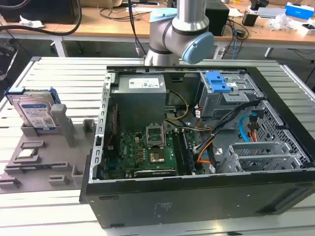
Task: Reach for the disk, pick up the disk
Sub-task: 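Pick up the disk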
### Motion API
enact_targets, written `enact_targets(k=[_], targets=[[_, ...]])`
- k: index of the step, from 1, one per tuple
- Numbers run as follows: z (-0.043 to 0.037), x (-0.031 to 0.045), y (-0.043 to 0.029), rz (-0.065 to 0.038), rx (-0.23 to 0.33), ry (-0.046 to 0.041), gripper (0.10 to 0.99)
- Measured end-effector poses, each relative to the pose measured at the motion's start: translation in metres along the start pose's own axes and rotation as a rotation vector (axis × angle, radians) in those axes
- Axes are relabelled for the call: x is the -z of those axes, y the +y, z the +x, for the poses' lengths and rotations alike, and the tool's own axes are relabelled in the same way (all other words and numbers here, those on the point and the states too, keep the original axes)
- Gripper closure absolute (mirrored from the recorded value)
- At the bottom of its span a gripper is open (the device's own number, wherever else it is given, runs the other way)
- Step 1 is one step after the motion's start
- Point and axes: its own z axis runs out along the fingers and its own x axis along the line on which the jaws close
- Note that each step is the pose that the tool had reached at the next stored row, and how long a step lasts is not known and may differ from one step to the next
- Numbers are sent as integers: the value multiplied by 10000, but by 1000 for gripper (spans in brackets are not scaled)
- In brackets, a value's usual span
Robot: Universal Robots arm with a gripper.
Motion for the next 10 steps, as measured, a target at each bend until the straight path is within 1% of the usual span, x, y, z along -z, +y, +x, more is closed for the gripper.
enact_targets(k=[1,4,5,7,8,10], targets=[[0,0,0,0,120,5,980],[0,0,0,1,818,31,980],[0,0,0,1,1131,43,980],[0,0,0,1,1407,54,980],[0,0,0,1,1647,63,980],[0,0,0,1,1842,71,980]])
